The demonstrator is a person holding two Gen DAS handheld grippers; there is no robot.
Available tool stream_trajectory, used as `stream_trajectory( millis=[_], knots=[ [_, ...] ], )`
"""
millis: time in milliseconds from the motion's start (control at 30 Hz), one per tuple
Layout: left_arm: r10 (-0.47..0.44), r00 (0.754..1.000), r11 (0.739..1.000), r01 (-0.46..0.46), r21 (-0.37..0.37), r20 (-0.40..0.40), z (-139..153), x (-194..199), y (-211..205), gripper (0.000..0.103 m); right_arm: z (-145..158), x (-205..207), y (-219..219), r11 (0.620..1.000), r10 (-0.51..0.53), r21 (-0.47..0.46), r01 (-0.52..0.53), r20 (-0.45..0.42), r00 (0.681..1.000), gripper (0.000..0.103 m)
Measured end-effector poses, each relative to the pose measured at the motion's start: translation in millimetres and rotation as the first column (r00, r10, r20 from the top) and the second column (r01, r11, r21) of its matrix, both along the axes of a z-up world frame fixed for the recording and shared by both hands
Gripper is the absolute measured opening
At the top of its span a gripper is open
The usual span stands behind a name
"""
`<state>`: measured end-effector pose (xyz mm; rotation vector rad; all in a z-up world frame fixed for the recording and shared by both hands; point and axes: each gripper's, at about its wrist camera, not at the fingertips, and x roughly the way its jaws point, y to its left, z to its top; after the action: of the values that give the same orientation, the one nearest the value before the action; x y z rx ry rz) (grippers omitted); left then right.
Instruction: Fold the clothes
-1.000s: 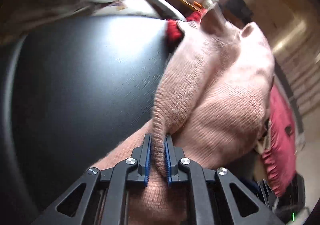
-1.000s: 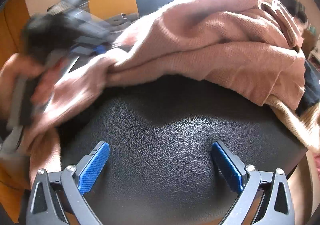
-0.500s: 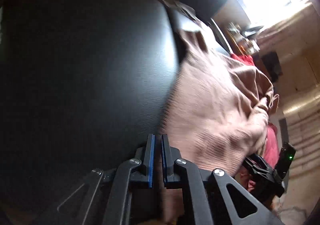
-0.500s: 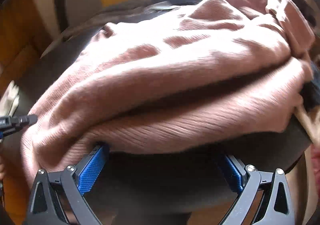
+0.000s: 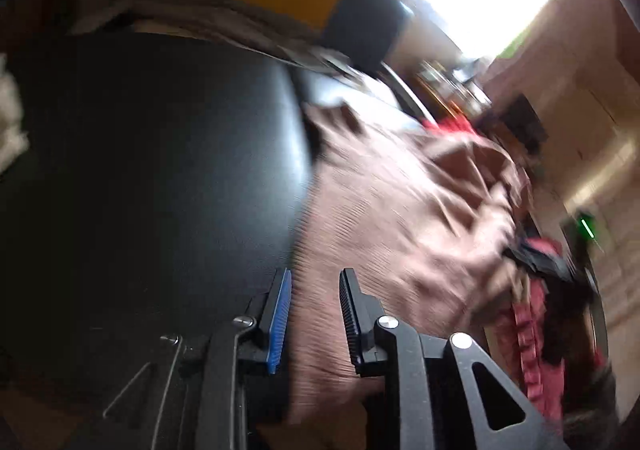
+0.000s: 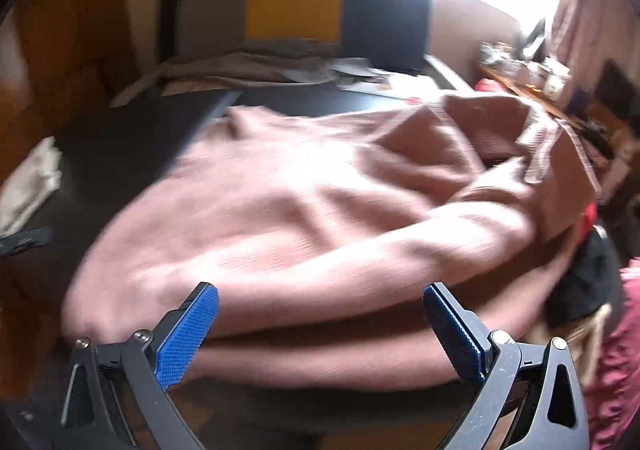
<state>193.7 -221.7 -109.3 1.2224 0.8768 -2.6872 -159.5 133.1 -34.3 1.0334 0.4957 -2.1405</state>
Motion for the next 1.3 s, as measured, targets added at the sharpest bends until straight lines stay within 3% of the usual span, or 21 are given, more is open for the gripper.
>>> stream_trajectory(
  millis=[167, 233, 367, 533, 700, 800, 833, 967, 1100, 1300],
  knots=[
    [-0.090, 0.989, 0.996, 0.092, -0.010, 0.120, -31.0, -28.4, 23.8, 0.024, -44.0, -69.9, 18.0, 0.991, -0.125, 0.072, 0.114, 0.174, 0.977, 0.103],
    [-0.067, 0.991, 0.997, 0.072, -0.037, 0.115, -27.8, -31.7, 18.3, 0.024, -52.6, -72.8, 26.8, 0.989, -0.149, 0.036, 0.144, 0.257, 0.955, 0.103],
    [-0.021, 0.994, 0.995, 0.030, -0.090, 0.104, -21.4, -38.5, 7.3, 0.022, -52.6, -53.0, 41.7, 0.986, -0.154, -0.021, 0.167, 0.288, 0.945, 0.103],
    [0.036, 0.996, 0.988, -0.022, -0.156, 0.087, -13.3, -46.9, -6.5, 0.020, -50.4, -5.3, 38.8, 0.995, -0.103, 0.029, 0.099, 0.343, 0.934, 0.103],
    [0.084, 0.993, 0.977, -0.064, -0.205, 0.086, -8.9, -45.7, -23.4, 0.026, -37.5, 36.6, 9.4, 0.986, 0.089, 0.092, -0.136, 0.399, 0.913, 0.103],
    [0.105, 0.989, 0.972, -0.081, -0.220, 0.102, -9.5, -36.6, -36.3, 0.030, 13.1, 30.6, -14.3, 0.983, 0.181, -0.013, -0.185, 0.292, 0.939, 0.103],
    [0.092, 0.991, 0.980, -0.072, -0.186, 0.101, -10.9, -33.9, -38.9, 0.032, 30.8, 25.2, -25.1, 0.979, 0.204, -0.047, -0.198, 0.239, 0.949, 0.103],
    [0.043, 0.993, 0.982, -0.021, -0.190, 0.112, -21.4, -46.1, -19.9, 0.036, 60.8, -9.0, -90.6, 0.956, 0.287, -0.078, -0.283, 0.050, 0.957, 0.103],
    [0.010, 0.993, 0.971, 0.019, -0.237, 0.121, -29.6, -52.8, -0.4, 0.038, 39.0, -51.3, -172.4, 0.940, 0.341, 0.012, -0.342, 0.052, 0.939, 0.103],
    [-0.033, 0.991, 0.947, 0.072, -0.314, 0.126, -39.6, -59.2, 27.1, 0.051, -13.1, -93.4, -268.9, 0.902, 0.407, 0.113, -0.417, 0.102, 0.908, 0.103]
  ],
)
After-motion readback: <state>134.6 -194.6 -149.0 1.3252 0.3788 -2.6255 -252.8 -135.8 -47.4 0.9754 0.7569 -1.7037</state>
